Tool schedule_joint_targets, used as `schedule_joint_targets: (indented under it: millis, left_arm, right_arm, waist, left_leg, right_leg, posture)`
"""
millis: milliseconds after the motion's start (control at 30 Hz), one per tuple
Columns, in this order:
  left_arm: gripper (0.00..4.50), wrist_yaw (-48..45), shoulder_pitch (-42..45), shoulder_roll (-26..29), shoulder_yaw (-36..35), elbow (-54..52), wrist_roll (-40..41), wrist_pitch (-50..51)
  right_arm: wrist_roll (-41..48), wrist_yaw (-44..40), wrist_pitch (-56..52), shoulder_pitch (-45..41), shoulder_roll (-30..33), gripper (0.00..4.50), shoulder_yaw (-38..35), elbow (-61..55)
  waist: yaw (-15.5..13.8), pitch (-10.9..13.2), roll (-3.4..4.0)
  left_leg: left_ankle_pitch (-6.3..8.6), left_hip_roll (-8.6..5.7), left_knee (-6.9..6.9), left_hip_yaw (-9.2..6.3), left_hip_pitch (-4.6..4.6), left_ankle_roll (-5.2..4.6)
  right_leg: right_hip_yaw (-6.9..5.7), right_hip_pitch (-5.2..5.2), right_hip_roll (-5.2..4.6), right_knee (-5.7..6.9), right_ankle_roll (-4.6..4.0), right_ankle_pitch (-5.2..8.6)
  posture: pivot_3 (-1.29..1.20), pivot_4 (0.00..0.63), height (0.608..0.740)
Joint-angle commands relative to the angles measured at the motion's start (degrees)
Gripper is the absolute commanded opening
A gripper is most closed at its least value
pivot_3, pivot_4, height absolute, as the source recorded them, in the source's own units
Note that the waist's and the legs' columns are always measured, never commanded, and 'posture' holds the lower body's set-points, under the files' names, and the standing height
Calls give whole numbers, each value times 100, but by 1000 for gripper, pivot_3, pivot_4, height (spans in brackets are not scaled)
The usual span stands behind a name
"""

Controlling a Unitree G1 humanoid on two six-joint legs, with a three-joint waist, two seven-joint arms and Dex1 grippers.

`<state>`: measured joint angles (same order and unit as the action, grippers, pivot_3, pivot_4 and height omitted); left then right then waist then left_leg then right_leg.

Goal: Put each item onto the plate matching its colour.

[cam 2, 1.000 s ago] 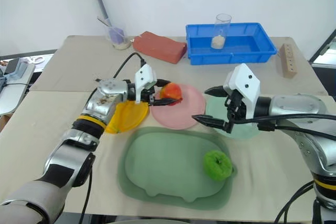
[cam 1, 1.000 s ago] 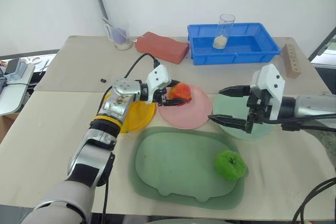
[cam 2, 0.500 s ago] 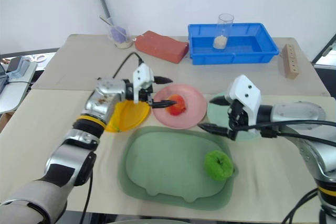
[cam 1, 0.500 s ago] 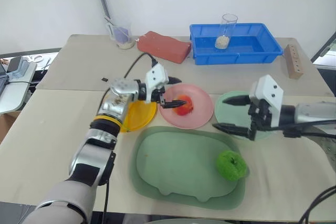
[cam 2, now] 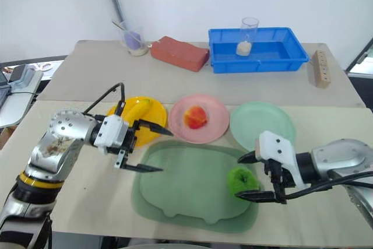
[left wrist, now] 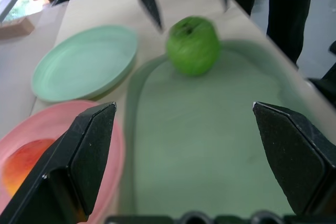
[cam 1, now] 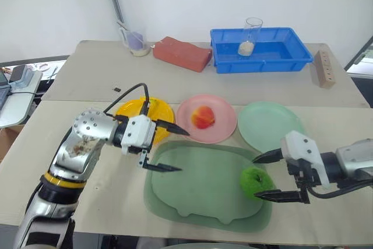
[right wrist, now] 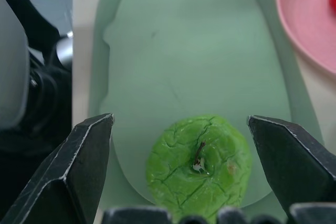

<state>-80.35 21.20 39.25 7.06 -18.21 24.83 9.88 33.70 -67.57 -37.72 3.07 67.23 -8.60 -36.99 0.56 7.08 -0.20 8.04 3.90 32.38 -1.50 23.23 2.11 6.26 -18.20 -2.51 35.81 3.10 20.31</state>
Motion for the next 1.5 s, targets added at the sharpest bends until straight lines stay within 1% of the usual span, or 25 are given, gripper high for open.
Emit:
schedule_joint_targets:
  millis: [33, 167, 367, 533, 600, 700, 833, 933, 1033, 1167, 1300, 1433, 1500]
  left_arm:
    - [4428, 346, -168, 49, -184, -428, 131, 100]
    - [4428, 640, -352, 70, -205, -635, 143, 255]
    - [4428, 761, -367, 111, -150, -672, 118, 303]
    - [4500, 885, -304, 117, -159, -759, 271, 505]
    - [4500, 942, -302, 117, -186, -785, 361, 614]
    - [4500, 1054, -171, 129, -247, -789, 545, 880]
    - [4500, 1329, 232, 45, -311, -462, 591, 1158]
    - [4500, 1637, 548, -190, -273, -259, 597, 1365]
    - [4500, 1824, 715, -467, -198, -217, 694, 1564]
    - [4500, 2097, 800, -825, -81, -196, 622, 1622]
    - [4500, 2333, 731, -1016, -31, -204, 477, 1530]
    - [4500, 2442, 634, -1063, -31, -254, 417, 1487]
    - [4500, 2496, 618, -1079, -43, -251, 393, 1463]
  right_arm:
    - [-504, -38, 519, 50, 12, 4500, 239, 169]
    - [-824, -44, 833, 47, -63, 4500, 543, 370]
    - [-1133, -28, 1113, -180, -253, 4500, 897, 637]
    - [-911, -97, 904, -359, -299, 3133, 831, 593]
    - [-753, -96, 749, -428, -321, 2989, 760, 590]
    - [-306, -21, 325, -657, -419, 2977, 496, 735]
    - [100, 751, -383, -1812, -906, 2976, -31, 1794]
    - [-368, 1380, -181, -2374, -1198, 2976, -75, 2575]
    - [-1062, 1927, 189, -2586, -1387, 2976, 176, 3215]
    - [-1662, 2456, 310, -2834, -1666, 2976, 403, 4007]
    - [-1771, 2611, 187, -3040, -1917, 2976, 428, 4417]
    - [-1876, 2561, 241, -3091, -2005, 2976, 493, 4556]
    - [-1861, 2512, 192, -3095, -2035, 4005, 474, 4574]
  waist:
    - [6, 0, -1]
    - [24, 1, -1]
    - [24, 1, -3]
    - [22, 1, -3]
    - [21, 1, -3]
    - [23, 1, -3]
    - [33, 5, -9]
    - [12, 4, -8]
    - [-5, 1, -6]
    - [16, 0, -1]
    - [36, 0, 6]
    - [37, -1, 8]
    - [33, -1, 8]
  left_leg:
    - [0, 0, 0, 0, 1, 0]
    - [0, 0, -4, 2, 3, -1]
    - [0, 0, -4, 2, -1, -2]
    - [0, 0, -4, 2, 1, -1]
    - [0, 0, -5, 2, 2, -2]
    - [0, 0, -4, 2, 2, -2]
    - [0, -1, -1, 2, 1, -2]
    - [0, -4, 1, 1, 2, -2]
    - [4, -5, -1, 0, 6, -8]
    - [4, -6, 3, 3, 24, -11]
    - [3, -8, 8, 6, 13, -10]
    - [3, -7, 6, 7, 14, -10]
    - [3, -8, 7, 8, 14, -10]
  right_leg:
    - [0, 0, 0, -1, 0, 0]
    - [5, -1, 1, -4, -6, -1]
    - [5, -1, 2, -2, -9, -2]
    - [5, -1, 2, -2, -9, -2]
    - [5, 0, 2, -2, -10, -3]
    - [5, 3, 3, 0, -15, -6]
    - [6, 1, 3, 2, -16, -6]
    - [8, 3, 2, 2, -26, -13]
    - [6, -1, 3, -2, -37, -19]
    - [14, 4, 5, 12, -38, -20]
    - [23, 6, 7, 21, -38, -20]
    - [26, 6, 9, 20, -38, -20]
    - [27, 6, 9, 20, -38, -20]
  posture:
    - [0, 150, 740]
    - [0, 150, 740]
    - [0, 150, 740]
    - [0, 150, 740]
    - [0, 150, 740]
    - [0, 150, 740]
    - [0, 150, 740]
    - [0, 150, 740]
    - [0, 150, 740]
    - [0, 150, 740]
    - [0, 150, 740]
    - [0, 150, 740]
    - [0, 150, 740]
